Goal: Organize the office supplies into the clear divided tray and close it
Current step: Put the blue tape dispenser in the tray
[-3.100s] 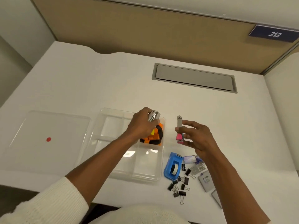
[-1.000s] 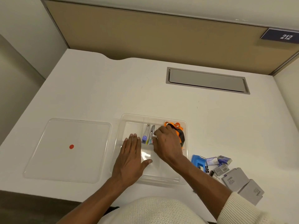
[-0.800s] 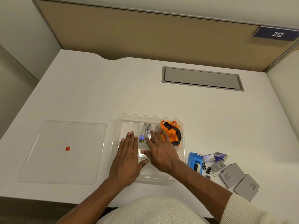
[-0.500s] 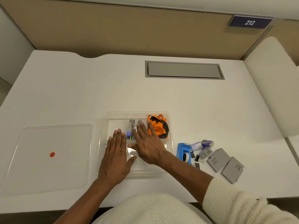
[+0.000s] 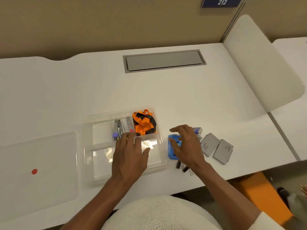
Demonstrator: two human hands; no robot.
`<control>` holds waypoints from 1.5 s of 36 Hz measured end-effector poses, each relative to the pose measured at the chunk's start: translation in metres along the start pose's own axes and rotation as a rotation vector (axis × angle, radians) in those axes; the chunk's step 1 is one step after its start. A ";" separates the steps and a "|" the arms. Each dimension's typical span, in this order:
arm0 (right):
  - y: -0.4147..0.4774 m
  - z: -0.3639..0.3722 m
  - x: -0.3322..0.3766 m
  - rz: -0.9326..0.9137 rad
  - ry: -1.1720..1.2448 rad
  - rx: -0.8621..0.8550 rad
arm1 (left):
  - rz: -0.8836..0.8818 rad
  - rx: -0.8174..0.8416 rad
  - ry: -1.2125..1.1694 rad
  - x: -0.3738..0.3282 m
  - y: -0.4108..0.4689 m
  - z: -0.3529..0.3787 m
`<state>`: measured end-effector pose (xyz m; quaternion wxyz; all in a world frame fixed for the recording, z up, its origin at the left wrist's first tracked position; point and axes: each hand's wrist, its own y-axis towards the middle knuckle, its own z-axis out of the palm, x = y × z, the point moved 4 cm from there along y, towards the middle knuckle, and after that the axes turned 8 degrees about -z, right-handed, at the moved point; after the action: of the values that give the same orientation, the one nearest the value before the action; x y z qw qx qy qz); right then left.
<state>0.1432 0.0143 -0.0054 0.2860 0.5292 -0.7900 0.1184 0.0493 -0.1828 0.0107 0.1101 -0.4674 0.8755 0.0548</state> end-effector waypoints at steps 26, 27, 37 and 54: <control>0.038 -0.012 -0.064 -0.174 -0.074 0.280 | 0.375 0.133 -0.009 -0.115 0.014 0.070; 0.038 -0.014 -0.064 -0.193 -0.079 0.264 | 0.394 0.125 -0.029 -0.114 0.015 0.068; 0.051 -0.054 -0.031 -0.381 -0.044 0.079 | 0.401 -0.102 -0.153 -0.105 0.027 0.022; 0.058 0.003 0.063 -0.504 0.026 0.278 | 0.313 -0.048 -0.009 -0.020 -0.014 -0.018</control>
<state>0.0729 -0.0117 0.0355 0.2410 0.7414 -0.6061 0.1577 0.0691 -0.1774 0.0330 0.0931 -0.3274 0.9356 0.0943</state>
